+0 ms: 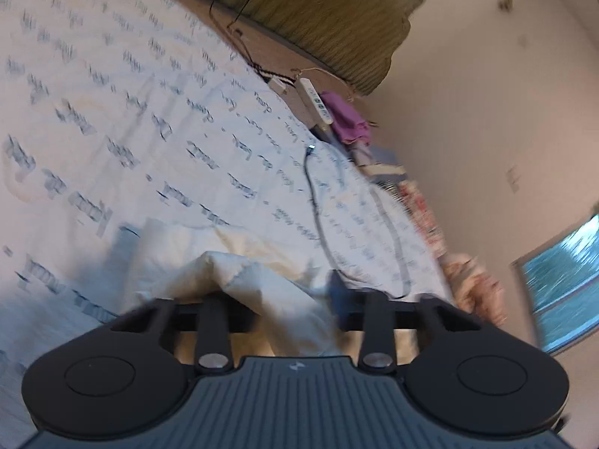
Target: Fold small clothes
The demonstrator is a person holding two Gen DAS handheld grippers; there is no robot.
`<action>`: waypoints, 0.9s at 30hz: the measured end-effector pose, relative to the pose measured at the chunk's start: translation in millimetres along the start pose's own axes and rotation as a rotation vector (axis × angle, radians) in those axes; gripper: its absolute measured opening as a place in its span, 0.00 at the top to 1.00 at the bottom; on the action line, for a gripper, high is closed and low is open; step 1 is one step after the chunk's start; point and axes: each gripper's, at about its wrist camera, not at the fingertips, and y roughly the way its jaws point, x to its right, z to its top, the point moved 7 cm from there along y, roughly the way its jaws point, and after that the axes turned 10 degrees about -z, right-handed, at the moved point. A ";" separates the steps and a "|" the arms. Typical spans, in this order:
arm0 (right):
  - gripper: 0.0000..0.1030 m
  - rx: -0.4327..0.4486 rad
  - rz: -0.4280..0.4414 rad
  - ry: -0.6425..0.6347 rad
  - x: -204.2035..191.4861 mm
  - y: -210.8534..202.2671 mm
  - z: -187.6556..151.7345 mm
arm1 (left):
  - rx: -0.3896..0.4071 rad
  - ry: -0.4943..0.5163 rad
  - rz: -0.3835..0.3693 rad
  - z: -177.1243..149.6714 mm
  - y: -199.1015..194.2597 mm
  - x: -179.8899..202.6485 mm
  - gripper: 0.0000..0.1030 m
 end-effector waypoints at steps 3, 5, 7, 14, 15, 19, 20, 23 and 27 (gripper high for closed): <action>0.28 -0.036 -0.060 -0.313 -51.5 13.4 -21.7 | 0.083 -0.008 0.035 6.7 -4.2 -0.1 0.01; 0.30 -0.084 -0.082 -0.387 -68.9 33.3 -34.3 | 0.153 0.073 0.134 8.8 -13.1 5.6 0.01; 0.29 -0.163 -0.105 -0.377 -70.4 58.0 -45.9 | 0.191 0.168 0.224 7.4 -16.8 16.1 0.01; 0.21 -0.227 -0.194 -0.507 -74.8 96.0 -84.7 | 0.104 0.712 0.516 -42.9 33.5 71.2 0.01; 0.20 -0.228 -0.200 -0.518 -75.9 96.5 -86.6 | 0.078 0.769 0.535 -54.9 46.5 74.9 0.01; 0.22 -0.173 -0.231 -0.512 -79.4 77.3 -75.0 | 0.044 0.869 0.608 -86.9 76.1 72.2 0.01; 0.22 -0.143 -0.231 -0.518 -81.6 68.1 -71.4 | 0.052 0.879 0.618 -91.2 78.6 70.8 0.01; 0.19 -0.100 -0.240 -0.548 -80.2 51.0 -64.1 | 0.067 0.885 0.637 -98.9 81.8 63.7 0.01; 0.15 -0.169 -0.282 -0.558 -62.5 65.0 -77.4 | 0.045 0.837 0.636 -103.9 84.7 52.1 0.01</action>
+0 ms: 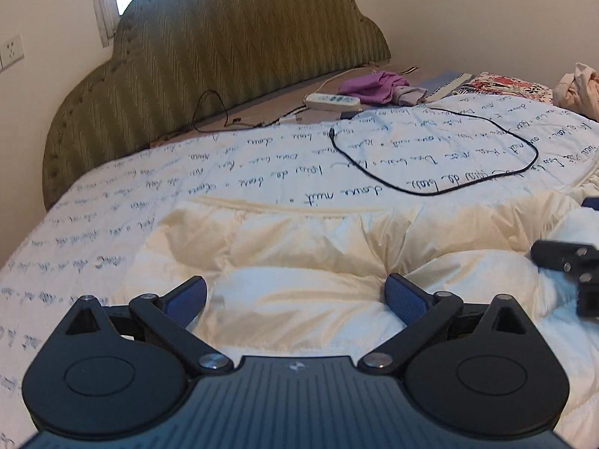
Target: Fold small clothes
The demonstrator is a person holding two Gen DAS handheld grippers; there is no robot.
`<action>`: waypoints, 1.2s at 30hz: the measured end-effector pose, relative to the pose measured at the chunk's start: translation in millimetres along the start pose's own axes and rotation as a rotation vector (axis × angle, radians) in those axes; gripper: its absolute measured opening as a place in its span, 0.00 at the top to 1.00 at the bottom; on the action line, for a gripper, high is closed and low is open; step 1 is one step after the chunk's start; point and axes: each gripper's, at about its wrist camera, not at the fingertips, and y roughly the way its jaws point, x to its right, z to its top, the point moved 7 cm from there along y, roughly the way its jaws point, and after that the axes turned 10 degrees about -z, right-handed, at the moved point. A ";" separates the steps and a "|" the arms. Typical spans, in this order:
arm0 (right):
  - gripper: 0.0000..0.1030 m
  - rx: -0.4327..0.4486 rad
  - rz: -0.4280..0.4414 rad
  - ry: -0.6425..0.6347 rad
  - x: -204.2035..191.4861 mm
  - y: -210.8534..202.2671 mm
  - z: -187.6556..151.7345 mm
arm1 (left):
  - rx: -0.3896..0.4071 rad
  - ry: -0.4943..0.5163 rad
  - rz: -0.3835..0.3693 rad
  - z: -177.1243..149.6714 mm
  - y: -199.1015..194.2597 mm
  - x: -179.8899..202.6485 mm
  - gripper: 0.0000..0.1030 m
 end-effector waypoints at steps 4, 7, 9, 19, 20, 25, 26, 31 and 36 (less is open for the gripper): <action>0.08 -0.024 0.022 0.072 3.6 12.7 -11.4 | 0.001 -0.034 -0.022 -10.3 5.5 -5.9 0.00; 0.06 -0.027 0.019 0.083 1.4 19.0 -18.4 | 0.009 -0.037 -0.025 -16.2 8.8 -6.8 0.00; 0.04 -0.025 0.015 0.080 -0.5 21.5 -22.2 | 0.018 -0.034 -0.020 -19.8 10.1 -5.6 0.00; 0.01 -0.010 -0.016 0.059 -6.6 30.5 -32.2 | 0.034 -0.018 0.002 -26.6 17.5 -1.8 0.00; 0.01 -0.009 -0.018 0.058 -6.9 31.2 -32.5 | 0.036 -0.016 0.005 -27.2 18.1 -1.5 0.00; 0.01 -0.006 -0.032 0.048 -9.4 34.0 -34.3 | 0.043 -0.006 0.018 -29.5 21.1 0.6 0.00; 0.01 -0.006 -0.034 0.048 -10.2 34.7 -34.9 | 0.044 -0.006 0.020 -29.8 21.8 0.7 0.00; 0.01 -0.004 -0.031 0.052 -11.0 37.3 -37.0 | 0.055 -0.006 0.026 -31.3 22.7 1.4 0.00; 0.01 -0.001 -0.028 0.059 -10.4 39.5 -38.2 | 0.066 -0.008 0.029 -32.8 22.9 1.0 0.00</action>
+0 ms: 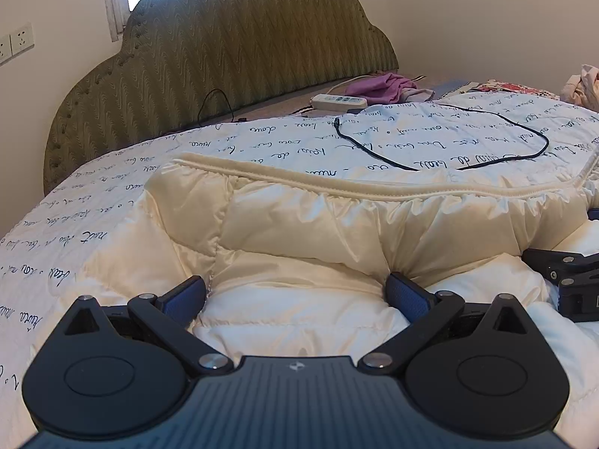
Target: Fold small clothes
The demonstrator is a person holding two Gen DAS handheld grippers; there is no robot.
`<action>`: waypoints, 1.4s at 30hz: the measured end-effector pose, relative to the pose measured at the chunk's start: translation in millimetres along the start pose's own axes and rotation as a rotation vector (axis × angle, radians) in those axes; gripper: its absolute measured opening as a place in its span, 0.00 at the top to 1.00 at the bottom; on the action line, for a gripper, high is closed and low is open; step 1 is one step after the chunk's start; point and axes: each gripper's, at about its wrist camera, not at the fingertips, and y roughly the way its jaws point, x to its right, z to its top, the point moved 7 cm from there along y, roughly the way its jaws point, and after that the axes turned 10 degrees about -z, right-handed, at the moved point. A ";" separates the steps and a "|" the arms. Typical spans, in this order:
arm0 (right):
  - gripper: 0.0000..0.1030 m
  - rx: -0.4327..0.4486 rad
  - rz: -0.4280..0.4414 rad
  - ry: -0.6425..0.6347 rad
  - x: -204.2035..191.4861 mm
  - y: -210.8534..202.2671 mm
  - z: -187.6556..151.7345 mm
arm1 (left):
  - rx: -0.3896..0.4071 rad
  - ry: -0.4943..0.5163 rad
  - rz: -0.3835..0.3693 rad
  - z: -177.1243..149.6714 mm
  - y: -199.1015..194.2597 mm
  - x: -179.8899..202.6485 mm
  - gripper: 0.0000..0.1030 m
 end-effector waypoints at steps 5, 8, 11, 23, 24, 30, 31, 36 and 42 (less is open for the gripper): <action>0.01 0.011 -0.002 0.006 0.1 -1.2 -0.8 | 0.017 -0.005 0.000 -1.3 -1.0 -0.2 0.00; 0.01 0.018 -0.003 0.010 0.1 -2.4 -1.3 | 0.029 -0.007 0.002 -1.7 -2.4 -0.3 0.00; 0.01 0.022 -0.002 0.015 0.4 -3.0 -1.2 | 0.038 -0.009 0.004 -1.4 -3.6 -0.4 0.00; 0.01 0.036 -0.007 0.022 -0.1 -7.8 -1.6 | 0.051 -0.013 0.001 -1.3 -5.9 -0.7 0.00; 0.01 0.038 -0.010 0.021 -0.4 -8.3 -1.7 | 0.051 -0.015 -0.001 -1.2 -5.6 -1.3 0.00; 0.01 0.016 -0.022 0.018 -1.1 -11.6 -0.3 | 0.052 -0.022 -0.013 -1.4 -6.3 -2.0 0.00; 0.01 0.004 -0.033 0.014 -1.1 -14.9 1.0 | 0.052 -0.024 -0.017 -1.5 -6.3 -2.3 0.00; 0.00 0.037 -0.067 0.046 2.6 -52.9 4.5 | 0.055 -0.039 -0.031 -1.8 -7.3 -5.5 0.00; 0.00 0.057 -0.049 0.015 2.9 -74.9 6.9 | 0.034 -0.044 -0.056 3.3 -9.5 -8.7 0.00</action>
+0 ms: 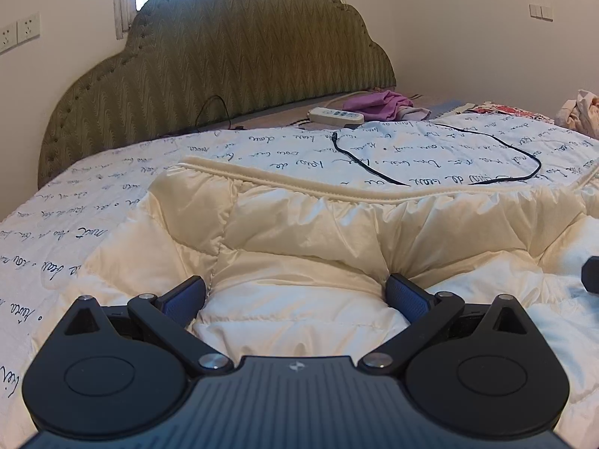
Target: Fold small clothes
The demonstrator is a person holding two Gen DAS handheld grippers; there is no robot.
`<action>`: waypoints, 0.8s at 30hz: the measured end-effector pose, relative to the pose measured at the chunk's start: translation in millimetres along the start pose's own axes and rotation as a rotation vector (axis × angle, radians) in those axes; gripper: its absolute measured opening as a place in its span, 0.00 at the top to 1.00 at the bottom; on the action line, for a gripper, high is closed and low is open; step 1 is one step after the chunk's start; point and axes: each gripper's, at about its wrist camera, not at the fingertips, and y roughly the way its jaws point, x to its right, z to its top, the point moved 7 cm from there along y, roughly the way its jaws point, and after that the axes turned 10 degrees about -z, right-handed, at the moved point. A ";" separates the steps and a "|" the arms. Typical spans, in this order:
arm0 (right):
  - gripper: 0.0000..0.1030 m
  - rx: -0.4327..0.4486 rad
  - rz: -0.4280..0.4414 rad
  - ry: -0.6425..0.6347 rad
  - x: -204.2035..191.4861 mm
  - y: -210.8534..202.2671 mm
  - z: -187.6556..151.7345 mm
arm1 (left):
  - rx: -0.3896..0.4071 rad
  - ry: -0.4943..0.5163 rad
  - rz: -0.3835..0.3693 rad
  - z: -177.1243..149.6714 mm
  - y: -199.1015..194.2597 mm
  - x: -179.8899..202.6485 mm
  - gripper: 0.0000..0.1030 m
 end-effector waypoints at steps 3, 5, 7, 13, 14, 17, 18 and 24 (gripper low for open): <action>0.00 0.013 -0.043 -0.007 9.4 8.4 17.2 | -0.014 0.045 -0.017 18.8 -6.0 -1.7 0.00; 0.00 0.013 -0.077 0.011 19.9 20.9 28.7 | 0.025 0.086 0.015 36.1 -11.4 -4.5 0.00; 0.00 -0.031 -0.107 0.047 33.1 42.3 34.9 | 0.023 0.124 0.071 50.8 -7.1 -11.2 0.00; 0.00 -0.111 -0.109 0.042 35.9 83.3 18.9 | -0.081 0.063 0.058 53.6 35.2 -39.1 0.00; 0.00 -0.106 -0.113 0.037 34.1 84.6 16.2 | -0.089 0.042 0.046 48.3 39.8 -41.5 0.00; 0.00 -0.098 -0.114 0.040 31.0 88.4 10.6 | -0.076 0.043 0.049 37.3 44.0 -41.4 0.00; 0.00 -0.099 -0.111 0.041 31.0 90.1 10.1 | -0.072 0.048 0.053 35.6 44.1 -40.5 0.00; 0.00 -0.086 -0.107 0.048 29.5 92.6 6.0 | -0.068 0.046 0.055 29.6 46.5 -39.9 0.00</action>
